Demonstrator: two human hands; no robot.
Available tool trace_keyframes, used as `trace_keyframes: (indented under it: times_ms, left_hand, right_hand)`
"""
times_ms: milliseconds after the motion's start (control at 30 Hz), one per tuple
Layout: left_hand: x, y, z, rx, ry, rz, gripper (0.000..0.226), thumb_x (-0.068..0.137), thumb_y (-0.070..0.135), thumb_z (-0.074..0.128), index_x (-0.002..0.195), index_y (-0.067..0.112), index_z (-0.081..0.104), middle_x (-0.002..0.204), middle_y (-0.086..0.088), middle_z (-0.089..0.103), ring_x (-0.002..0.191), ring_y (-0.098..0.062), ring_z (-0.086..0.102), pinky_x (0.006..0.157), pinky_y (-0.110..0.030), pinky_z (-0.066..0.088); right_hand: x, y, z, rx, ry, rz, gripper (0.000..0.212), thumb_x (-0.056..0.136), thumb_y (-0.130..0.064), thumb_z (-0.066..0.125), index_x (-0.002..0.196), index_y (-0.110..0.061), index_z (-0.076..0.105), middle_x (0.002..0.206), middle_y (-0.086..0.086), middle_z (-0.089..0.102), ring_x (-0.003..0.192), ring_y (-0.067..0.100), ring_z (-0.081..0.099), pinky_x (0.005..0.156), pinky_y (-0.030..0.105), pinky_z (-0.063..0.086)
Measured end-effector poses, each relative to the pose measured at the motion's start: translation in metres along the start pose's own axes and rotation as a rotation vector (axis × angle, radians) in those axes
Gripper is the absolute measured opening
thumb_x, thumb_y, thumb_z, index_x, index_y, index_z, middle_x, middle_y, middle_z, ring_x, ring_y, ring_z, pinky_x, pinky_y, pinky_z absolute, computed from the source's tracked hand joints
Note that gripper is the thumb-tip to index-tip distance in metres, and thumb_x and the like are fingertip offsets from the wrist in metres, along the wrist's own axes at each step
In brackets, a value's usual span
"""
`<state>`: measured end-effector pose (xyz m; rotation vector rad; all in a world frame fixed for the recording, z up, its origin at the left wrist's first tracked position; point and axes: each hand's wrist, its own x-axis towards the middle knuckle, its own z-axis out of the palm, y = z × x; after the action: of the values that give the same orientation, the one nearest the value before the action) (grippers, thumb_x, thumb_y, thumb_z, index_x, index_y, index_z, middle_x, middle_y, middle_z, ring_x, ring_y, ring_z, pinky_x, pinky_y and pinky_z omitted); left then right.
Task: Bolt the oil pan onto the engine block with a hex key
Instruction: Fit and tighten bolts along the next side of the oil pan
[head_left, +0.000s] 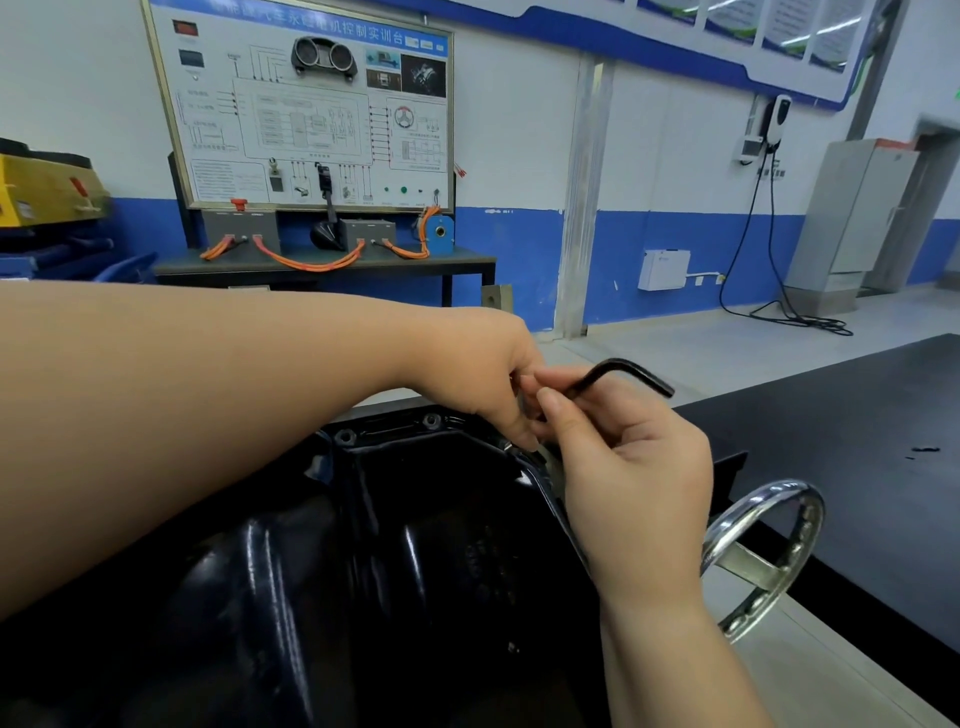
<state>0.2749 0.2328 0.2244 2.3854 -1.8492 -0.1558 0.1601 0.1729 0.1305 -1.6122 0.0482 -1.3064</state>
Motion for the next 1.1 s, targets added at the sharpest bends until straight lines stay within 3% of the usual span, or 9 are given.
trace_keyframes:
  times_ms: [200, 300, 400, 567, 800, 867, 967, 1100]
  left_hand:
    - [-0.0013, 0.0042, 0.0007, 0.011, 0.016, 0.019, 0.015, 0.071, 0.038, 0.076, 0.073, 0.033, 0.062, 0.068, 0.013, 0.058, 0.063, -0.002, 0.051, 0.067, -0.023, 0.043]
    - [-0.0016, 0.0057, 0.0002, 0.033, 0.029, 0.022, 0.014, 0.072, 0.036, 0.076, 0.074, 0.032, 0.063, 0.065, 0.015, 0.055, 0.061, 0.001, 0.05, 0.064, -0.018, 0.042]
    - [-0.0024, 0.0055, -0.0008, 0.037, 0.021, 0.032, 0.025, 0.073, 0.032, 0.075, 0.06, 0.034, 0.054, 0.056, 0.015, 0.049, 0.054, 0.003, 0.047, 0.056, -0.016, 0.036]
    - [-0.002, 0.0053, -0.0013, 0.006, -0.006, 0.026, 0.021, 0.075, 0.03, 0.074, 0.062, 0.033, 0.058, 0.06, 0.013, 0.052, 0.058, -0.003, 0.046, 0.062, -0.021, 0.04]
    - [-0.0008, 0.0041, -0.0015, 0.026, 0.015, -0.003, 0.023, 0.075, 0.031, 0.074, 0.061, 0.033, 0.056, 0.051, 0.017, 0.052, 0.051, 0.002, 0.047, 0.051, -0.009, 0.036]
    - [-0.001, 0.0043, -0.0012, 0.033, 0.022, -0.009, 0.023, 0.075, 0.033, 0.074, 0.061, 0.031, 0.056, 0.052, 0.014, 0.051, 0.05, 0.002, 0.047, 0.051, -0.01, 0.036]
    - [-0.0019, 0.0053, -0.0018, 0.019, 0.023, -0.014, 0.028, 0.074, 0.033, 0.075, 0.056, 0.031, 0.054, 0.048, 0.016, 0.051, 0.049, 0.003, 0.047, 0.051, -0.01, 0.035]
    - [-0.0035, 0.0059, -0.0024, 0.014, -0.009, -0.017, 0.008, 0.075, 0.034, 0.074, 0.074, 0.032, 0.066, 0.067, 0.014, 0.059, 0.06, 0.001, 0.051, 0.067, -0.018, 0.042]
  right_hand:
    - [0.0011, -0.0006, -0.0008, 0.002, 0.089, 0.038, 0.02, 0.073, -0.015, 0.075, 0.077, -0.034, 0.073, 0.07, -0.001, 0.071, 0.071, 0.024, 0.069, 0.066, 0.035, 0.059]
    - [0.0028, -0.0004, 0.0001, 0.027, 0.085, 0.065, 0.017, 0.072, -0.009, 0.078, 0.069, -0.024, 0.071, 0.065, -0.001, 0.07, 0.066, 0.02, 0.068, 0.058, 0.025, 0.055]
    - [0.0032, -0.0004, 0.0003, 0.031, 0.092, 0.059, 0.019, 0.071, -0.008, 0.079, 0.064, -0.02, 0.066, 0.062, -0.003, 0.068, 0.058, 0.01, 0.063, 0.053, 0.014, 0.049]
    - [0.003, 0.0013, -0.0006, -0.059, 0.123, 0.059, 0.021, 0.071, -0.017, 0.081, 0.067, -0.017, 0.061, 0.066, 0.0, 0.067, 0.062, 0.02, 0.064, 0.056, 0.025, 0.054]
    - [-0.0013, -0.0027, -0.0001, -0.021, 0.056, 0.003, 0.006, 0.082, -0.025, 0.064, 0.083, -0.03, 0.067, 0.078, -0.003, 0.07, 0.076, 0.018, 0.068, 0.067, 0.032, 0.057]
    - [-0.0026, -0.0046, 0.0011, 0.011, 0.039, -0.046, 0.019, 0.086, -0.018, 0.059, 0.09, -0.034, 0.068, 0.088, -0.007, 0.071, 0.086, 0.016, 0.069, 0.071, 0.026, 0.056]
    - [-0.0034, -0.0064, 0.0015, 0.056, 0.058, -0.077, 0.025, 0.086, -0.01, 0.057, 0.095, -0.031, 0.068, 0.09, -0.009, 0.073, 0.086, 0.01, 0.07, 0.072, 0.019, 0.055]
    - [-0.0016, -0.0036, -0.0017, 0.06, 0.138, -0.04, 0.02, 0.079, -0.011, 0.068, 0.079, -0.031, 0.07, 0.078, -0.01, 0.073, 0.072, 0.009, 0.071, 0.067, 0.02, 0.055]
